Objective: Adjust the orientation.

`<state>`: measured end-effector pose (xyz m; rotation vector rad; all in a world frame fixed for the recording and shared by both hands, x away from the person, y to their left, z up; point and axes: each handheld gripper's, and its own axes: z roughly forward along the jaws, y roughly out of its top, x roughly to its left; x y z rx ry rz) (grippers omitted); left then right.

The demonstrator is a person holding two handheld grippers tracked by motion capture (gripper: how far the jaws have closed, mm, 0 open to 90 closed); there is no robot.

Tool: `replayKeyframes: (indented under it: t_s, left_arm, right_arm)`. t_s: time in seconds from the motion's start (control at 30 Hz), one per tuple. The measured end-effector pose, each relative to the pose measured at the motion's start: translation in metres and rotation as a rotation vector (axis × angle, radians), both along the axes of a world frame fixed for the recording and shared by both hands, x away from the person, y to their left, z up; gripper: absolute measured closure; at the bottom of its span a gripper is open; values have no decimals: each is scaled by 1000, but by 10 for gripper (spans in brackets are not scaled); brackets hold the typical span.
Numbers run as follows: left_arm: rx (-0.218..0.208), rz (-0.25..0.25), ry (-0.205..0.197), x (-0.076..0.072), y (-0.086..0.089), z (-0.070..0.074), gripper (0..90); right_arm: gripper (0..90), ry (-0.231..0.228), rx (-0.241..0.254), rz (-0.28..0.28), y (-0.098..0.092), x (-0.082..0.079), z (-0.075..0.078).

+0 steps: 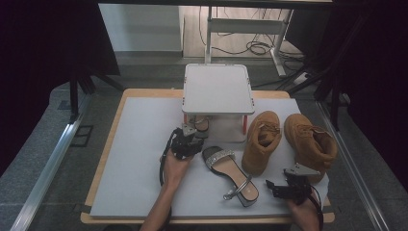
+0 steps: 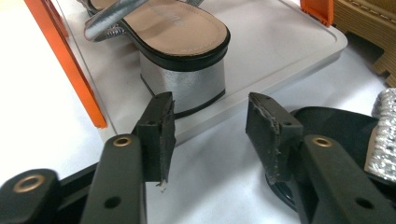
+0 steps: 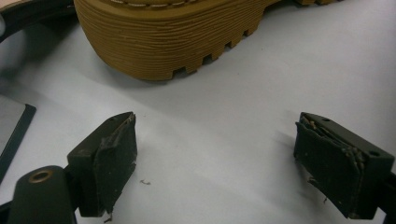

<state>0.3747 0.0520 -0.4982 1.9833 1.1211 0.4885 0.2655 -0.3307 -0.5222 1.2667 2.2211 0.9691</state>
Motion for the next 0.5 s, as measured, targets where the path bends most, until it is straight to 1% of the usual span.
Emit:
replayKeyframes:
  t_s: [0.2, 0.33, 0.4, 0.5]
  left_arm:
    - [15, -4, 2, -5, 3, 2, 446]
    - [22, -14, 13, -6, 6, 2, 412]
    - [24, -25, 22, -8, 8, 1, 390]
    - [21, -29, 23, -10, 11, 0, 369]
  right_arm:
    - [134, 0, 0, 0, 0, 0, 0]
    - [134, 0, 0, 0, 0, 0, 0]
    - [134, 0, 0, 0, 0, 0, 0]
    - [134, 0, 0, 0, 0, 0, 0]
